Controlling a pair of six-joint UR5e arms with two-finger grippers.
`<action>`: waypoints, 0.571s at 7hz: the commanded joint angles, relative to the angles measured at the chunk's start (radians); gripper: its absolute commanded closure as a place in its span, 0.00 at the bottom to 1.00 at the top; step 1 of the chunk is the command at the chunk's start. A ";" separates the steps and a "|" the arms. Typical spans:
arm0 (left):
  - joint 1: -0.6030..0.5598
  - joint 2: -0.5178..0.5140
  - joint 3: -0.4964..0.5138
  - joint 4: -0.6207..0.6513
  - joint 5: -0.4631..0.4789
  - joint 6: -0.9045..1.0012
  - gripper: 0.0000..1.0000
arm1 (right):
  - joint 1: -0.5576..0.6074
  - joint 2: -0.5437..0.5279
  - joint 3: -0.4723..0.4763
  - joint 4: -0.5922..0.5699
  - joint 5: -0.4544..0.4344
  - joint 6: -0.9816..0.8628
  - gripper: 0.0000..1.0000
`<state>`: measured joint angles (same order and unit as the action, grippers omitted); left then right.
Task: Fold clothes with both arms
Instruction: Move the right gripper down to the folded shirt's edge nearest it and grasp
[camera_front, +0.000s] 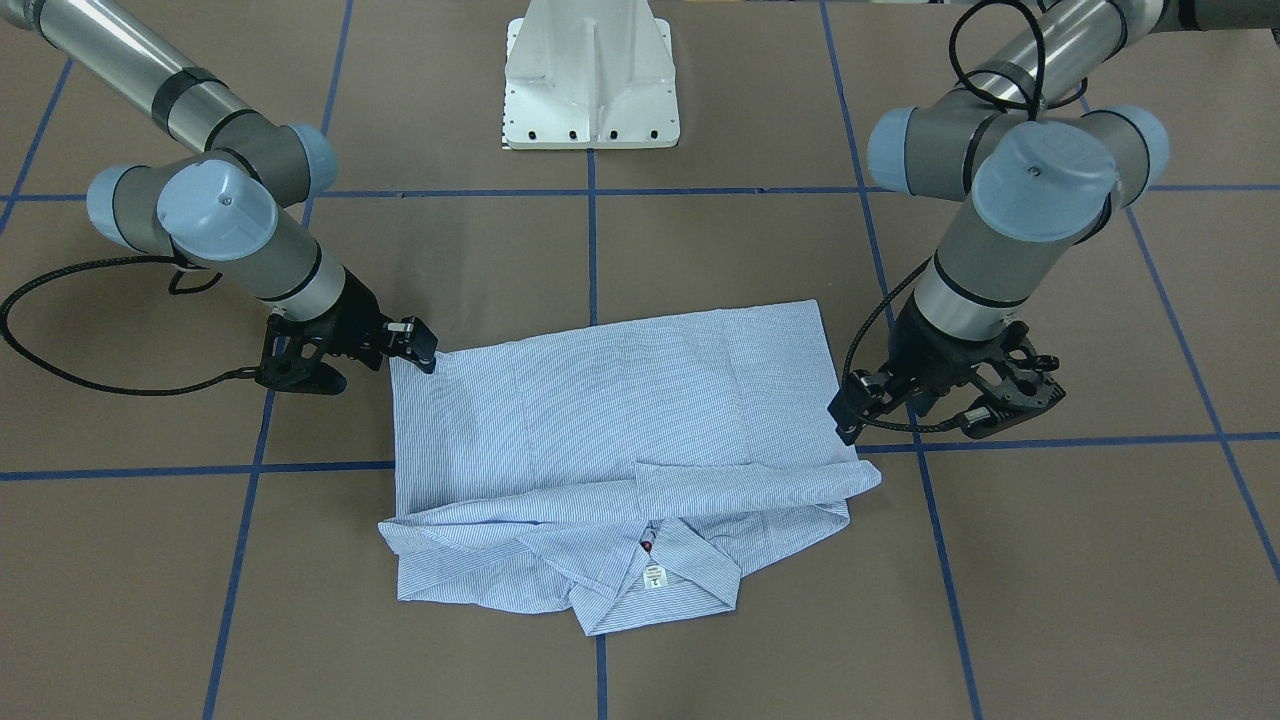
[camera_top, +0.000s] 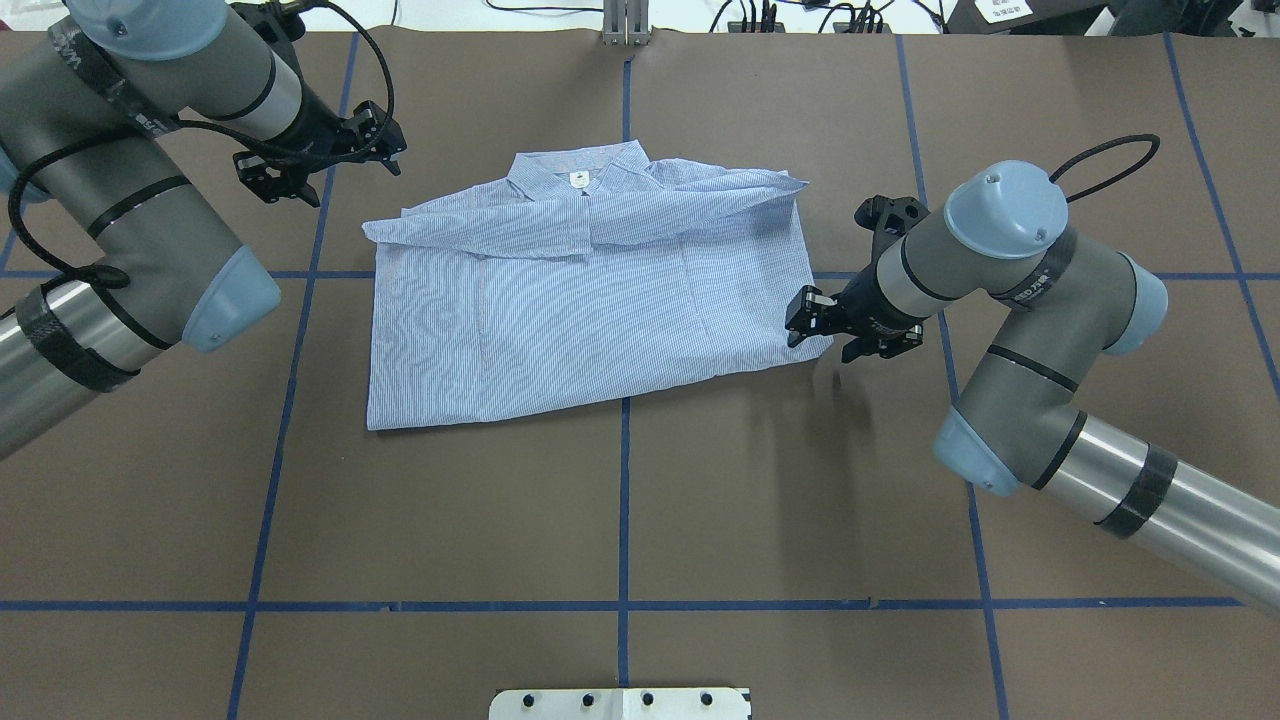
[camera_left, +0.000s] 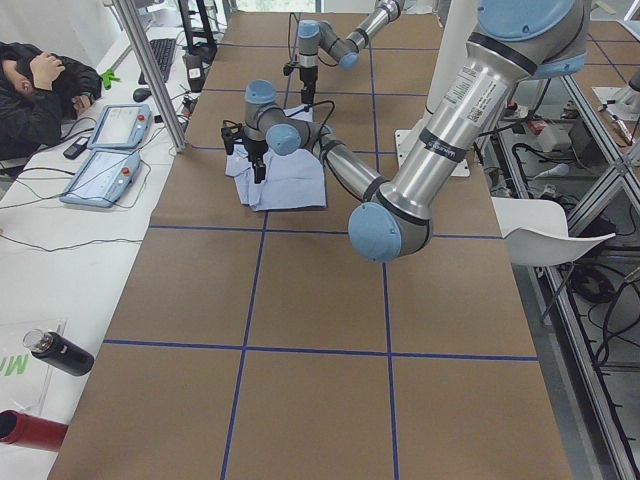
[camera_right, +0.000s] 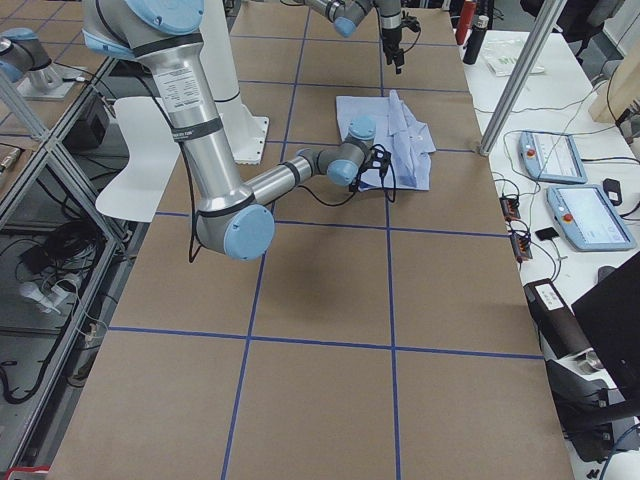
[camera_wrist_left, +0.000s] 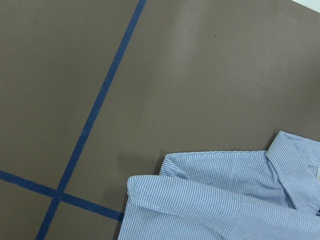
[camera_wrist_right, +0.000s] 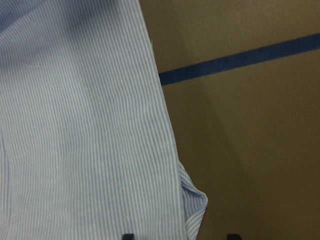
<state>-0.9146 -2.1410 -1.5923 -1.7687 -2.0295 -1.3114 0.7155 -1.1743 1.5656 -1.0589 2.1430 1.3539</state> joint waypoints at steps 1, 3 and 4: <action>-0.009 0.003 0.000 0.000 0.000 0.000 0.01 | 0.001 0.002 0.010 -0.001 0.055 0.002 1.00; -0.017 0.003 0.000 0.000 0.000 0.000 0.02 | 0.005 -0.036 0.068 0.000 0.063 0.001 1.00; -0.021 0.003 -0.005 0.002 0.000 0.000 0.02 | 0.009 -0.062 0.109 -0.001 0.095 0.001 1.00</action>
<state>-0.9304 -2.1385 -1.5936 -1.7684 -2.0295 -1.3115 0.7212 -1.2050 1.6277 -1.0593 2.2086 1.3550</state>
